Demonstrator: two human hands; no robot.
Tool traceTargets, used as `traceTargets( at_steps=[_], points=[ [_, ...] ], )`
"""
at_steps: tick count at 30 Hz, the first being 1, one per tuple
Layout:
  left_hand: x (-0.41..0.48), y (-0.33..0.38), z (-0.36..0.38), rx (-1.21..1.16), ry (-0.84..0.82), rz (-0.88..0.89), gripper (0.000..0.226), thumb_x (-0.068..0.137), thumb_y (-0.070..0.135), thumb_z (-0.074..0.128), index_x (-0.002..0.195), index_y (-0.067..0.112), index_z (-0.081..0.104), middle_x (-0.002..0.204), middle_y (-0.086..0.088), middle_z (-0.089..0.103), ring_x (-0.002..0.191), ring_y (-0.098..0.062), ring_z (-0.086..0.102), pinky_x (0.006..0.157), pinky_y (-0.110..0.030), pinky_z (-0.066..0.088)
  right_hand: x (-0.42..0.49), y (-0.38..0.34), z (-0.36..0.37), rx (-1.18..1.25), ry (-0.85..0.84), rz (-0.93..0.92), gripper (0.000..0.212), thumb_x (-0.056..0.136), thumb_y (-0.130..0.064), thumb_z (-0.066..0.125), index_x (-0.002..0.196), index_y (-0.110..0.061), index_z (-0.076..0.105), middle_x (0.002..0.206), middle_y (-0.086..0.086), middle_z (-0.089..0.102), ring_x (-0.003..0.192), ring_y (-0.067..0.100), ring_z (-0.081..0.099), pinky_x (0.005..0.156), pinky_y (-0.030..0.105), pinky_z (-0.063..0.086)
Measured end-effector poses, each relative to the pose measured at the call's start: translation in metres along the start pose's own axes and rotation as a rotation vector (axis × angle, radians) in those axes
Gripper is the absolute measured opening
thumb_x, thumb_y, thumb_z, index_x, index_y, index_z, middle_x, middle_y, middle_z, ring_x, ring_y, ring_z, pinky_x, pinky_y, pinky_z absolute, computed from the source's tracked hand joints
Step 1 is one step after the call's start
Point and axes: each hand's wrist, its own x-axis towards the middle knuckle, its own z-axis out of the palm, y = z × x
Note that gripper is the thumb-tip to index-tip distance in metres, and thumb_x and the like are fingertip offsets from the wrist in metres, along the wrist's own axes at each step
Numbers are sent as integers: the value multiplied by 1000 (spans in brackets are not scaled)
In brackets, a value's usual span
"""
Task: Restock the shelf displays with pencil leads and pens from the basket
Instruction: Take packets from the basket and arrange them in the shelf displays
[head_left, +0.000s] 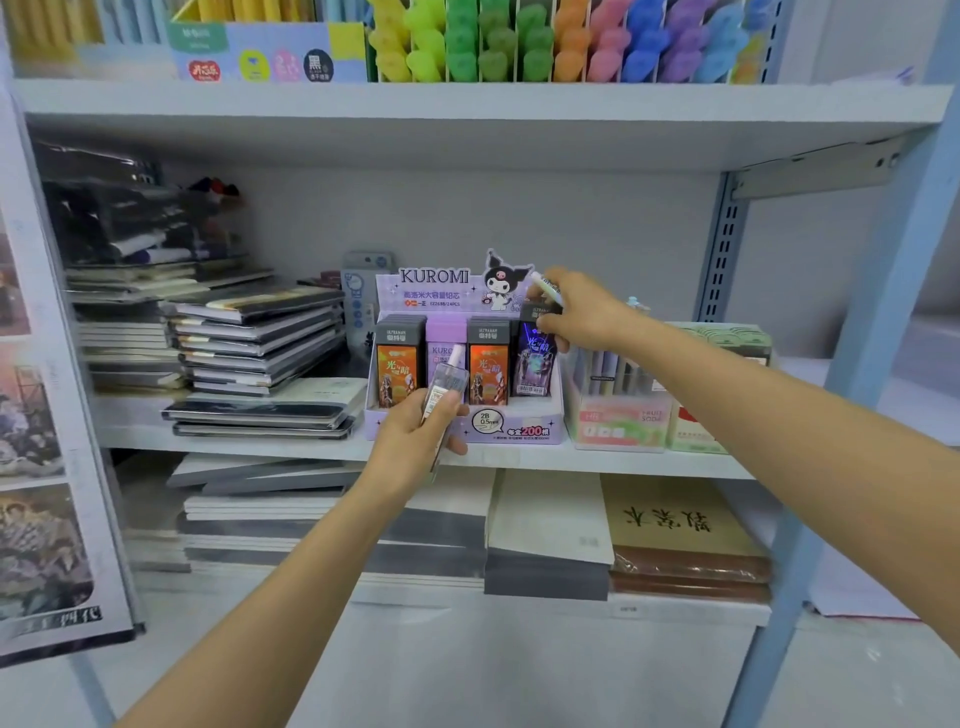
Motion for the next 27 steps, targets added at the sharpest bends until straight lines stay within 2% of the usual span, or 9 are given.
traceTargets(
  at_steps=[2, 5, 8, 11, 14, 16, 19, 23, 27],
  points=[
    [0, -1, 0, 5, 1, 0, 33, 99, 45, 45, 103, 20, 66, 74, -7, 71, 55, 2, 54, 46, -11, 39, 1, 2, 2, 24, 77, -24, 23, 94, 0, 52, 115, -7, 58, 103, 5, 59, 60, 7, 53, 64, 24, 47],
    [1, -1, -1, 6, 0, 7, 34, 99, 44, 44, 104, 18, 66, 77, -11, 72, 57, 3, 56, 47, -8, 40, 4, 3, 4, 72, 151, -34, 20, 92, -1, 58, 109, -7, 68, 97, 0, 62, 63, 0, 50, 78, 26, 46],
    [1, -1, -1, 12, -3, 8, 34, 100, 44, 44, 105, 18, 65, 79, -14, 72, 62, 1, 59, 49, -6, 40, 4, 0, 0, 73, 129, -31, 18, 88, -2, 65, 103, -10, 72, 90, 0, 64, 62, -1, 51, 69, 20, 45],
    [0, -1, -3, 11, -15, 1, 35, 99, 46, 43, 105, 19, 65, 79, -11, 72, 68, -3, 59, 49, -5, 40, 1, 3, -11, 83, 61, 19, 16, 86, -2, 67, 99, -10, 72, 92, 4, 66, 55, 6, 51, 48, 18, 44],
    [0, 0, -4, 10, -23, -4, 34, 99, 46, 43, 105, 21, 65, 79, -11, 72, 75, -11, 60, 50, -5, 41, 1, 2, -10, 75, 56, 24, 16, 86, -2, 68, 98, -11, 72, 91, 4, 66, 56, 4, 51, 45, 11, 41],
    [0, 1, -4, 18, -26, -7, 33, 99, 47, 43, 104, 23, 65, 79, -9, 73, 78, -12, 62, 51, -6, 42, 5, -3, 0, 37, 74, 6, 17, 86, -1, 68, 99, -11, 73, 92, 3, 66, 62, 2, 54, 54, 11, 43],
    [-1, 1, -5, 41, -46, -6, 34, 99, 49, 41, 106, 25, 65, 80, -6, 73, 84, -11, 64, 61, -17, 45, 10, -8, 14, 3, 147, 21, 16, 87, 0, 66, 98, -9, 73, 95, 9, 68, 60, 9, 58, 59, 21, 50],
    [-1, 2, -6, 63, -57, -4, 35, 99, 49, 41, 107, 26, 65, 79, -3, 73, 77, -2, 62, 67, -22, 42, 12, -2, 18, -56, 158, 55, 15, 86, -2, 68, 98, -10, 74, 104, 11, 69, 87, 23, 65, 83, 36, 55],
    [-1, 5, -3, 44, -37, 20, 32, 99, 44, 44, 105, 21, 65, 81, -10, 72, 69, -1, 58, 63, -22, 42, 7, -3, 16, -117, 63, 42, 19, 89, -8, 67, 107, -10, 71, 112, 8, 69, 92, 23, 66, 82, 36, 54]
  ],
)
